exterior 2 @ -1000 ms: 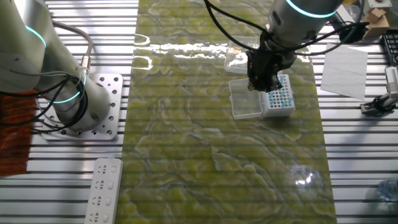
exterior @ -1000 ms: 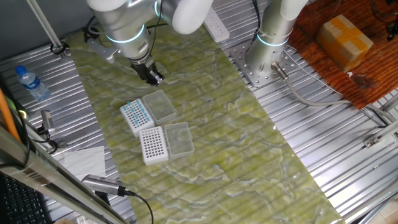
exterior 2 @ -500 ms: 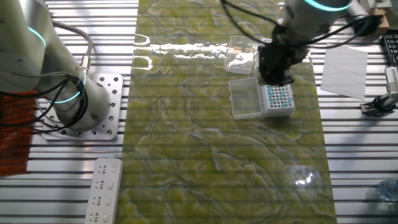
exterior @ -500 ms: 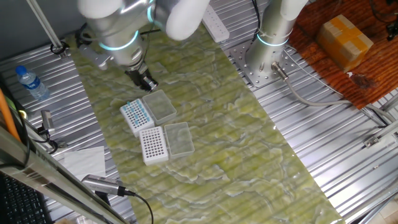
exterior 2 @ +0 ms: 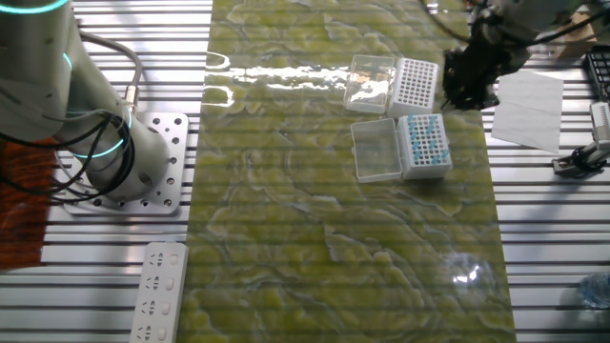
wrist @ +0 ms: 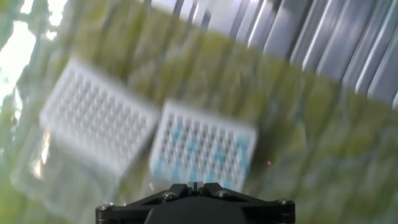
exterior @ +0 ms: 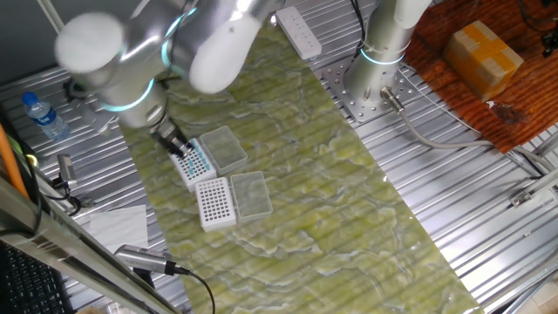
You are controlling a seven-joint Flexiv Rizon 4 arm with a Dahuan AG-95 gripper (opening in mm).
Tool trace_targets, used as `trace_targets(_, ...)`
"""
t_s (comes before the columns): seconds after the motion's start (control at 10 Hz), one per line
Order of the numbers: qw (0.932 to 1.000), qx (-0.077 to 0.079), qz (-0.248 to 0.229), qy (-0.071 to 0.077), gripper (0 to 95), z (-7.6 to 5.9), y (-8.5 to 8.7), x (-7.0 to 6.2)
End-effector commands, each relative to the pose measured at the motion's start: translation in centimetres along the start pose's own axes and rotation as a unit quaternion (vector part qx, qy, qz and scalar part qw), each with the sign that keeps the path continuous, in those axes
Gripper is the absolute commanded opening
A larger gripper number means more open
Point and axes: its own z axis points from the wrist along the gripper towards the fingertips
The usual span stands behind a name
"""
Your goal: Transfer all medium pipette tips from one holder to another
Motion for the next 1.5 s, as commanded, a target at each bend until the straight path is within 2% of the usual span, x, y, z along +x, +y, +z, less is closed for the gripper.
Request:
trace_targets(0.1, 1.0000, 0.003, -0.003, -0.006, 0.0, 0.3, -0.1, 1.3)
trace_targets(0.2, 1.0000, 0.003, -0.006, -0.007, 0.0, 0.7, -0.5, 2.9)
trace_targets(0.3, 1.0000, 0.003, -0.005, -0.007, 0.0, 0.9, -0.6, 3.9)
trace_targets(0.4, 1.0000, 0.001, -0.001, -0.009, 0.0, 1.4, -0.7, 6.9)
trace_targets(0.5, 0.9999, 0.001, 0.003, -0.011, 0.0, 1.7, -0.6, 8.4)
trace_targets(0.8, 0.9998, 0.002, 0.015, -0.013, 0.0, 2.3, -0.7, 10.5)
trace_targets(0.9, 0.9998, 0.002, 0.015, -0.013, 0.0, 2.3, -0.7, 10.5)
trace_targets(1.0, 0.9997, 0.002, 0.021, -0.014, 0.0, 2.4, -1.7, 10.9)
trace_targets(1.1, 0.9998, -0.003, 0.013, -0.016, 0.0, 2.8, -4.3, 11.8)
trace_targets(1.3, 0.9997, -0.014, 0.003, -0.021, 0.0, 3.4, -8.2, 13.0)
trace_targets(1.5, 0.9996, -0.019, -0.008, -0.022, 0.0, 3.5, -10.8, 13.8)
